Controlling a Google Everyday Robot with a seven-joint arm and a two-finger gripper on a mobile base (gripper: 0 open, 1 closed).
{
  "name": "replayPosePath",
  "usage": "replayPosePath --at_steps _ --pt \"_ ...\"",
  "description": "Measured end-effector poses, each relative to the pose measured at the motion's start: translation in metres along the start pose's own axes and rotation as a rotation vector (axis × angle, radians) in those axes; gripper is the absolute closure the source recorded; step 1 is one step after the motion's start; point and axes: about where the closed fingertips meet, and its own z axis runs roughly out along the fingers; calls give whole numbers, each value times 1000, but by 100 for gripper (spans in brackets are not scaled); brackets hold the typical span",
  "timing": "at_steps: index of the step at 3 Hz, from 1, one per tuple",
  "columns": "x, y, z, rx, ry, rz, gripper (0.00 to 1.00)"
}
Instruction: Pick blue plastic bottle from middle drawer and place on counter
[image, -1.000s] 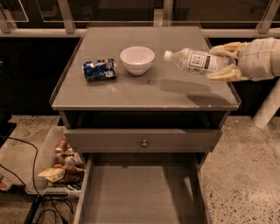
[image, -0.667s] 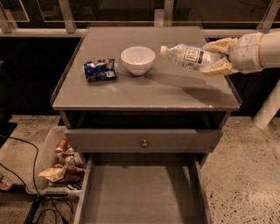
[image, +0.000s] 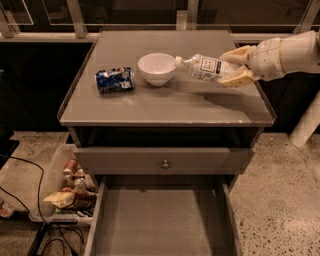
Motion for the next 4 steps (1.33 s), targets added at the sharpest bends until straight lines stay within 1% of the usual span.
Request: replayPosePath --at_steps 1,2,4 --pt "2 7 8 -64 8 6 100" --pt "2 13 14 -113 13 1 100" --pt "5 20 20 -178 43 -2 100"
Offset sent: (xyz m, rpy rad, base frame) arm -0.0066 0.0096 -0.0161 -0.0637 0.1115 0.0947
